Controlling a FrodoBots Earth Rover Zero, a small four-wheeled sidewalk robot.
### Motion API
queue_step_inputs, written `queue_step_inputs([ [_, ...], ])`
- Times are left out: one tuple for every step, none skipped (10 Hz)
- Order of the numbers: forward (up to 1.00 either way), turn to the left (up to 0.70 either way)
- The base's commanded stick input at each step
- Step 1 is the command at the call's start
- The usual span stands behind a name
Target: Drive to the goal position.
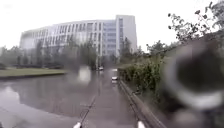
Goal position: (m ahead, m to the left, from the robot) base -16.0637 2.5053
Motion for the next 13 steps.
queue_step_inputs([
  [0.00,0.45],
  [0.00,0.45],
  [0.00,0.45],
  [0.00,0.45],
  [0.00,0.45],
  [0.00,0.45],
  [0.00,0.45],
  [0.00,0.45],
  [0.00,0.45],
  [0.00,0.45],
  [0.00,0.45],
  [0.00,0.45],
  [0.00,0.45],
])
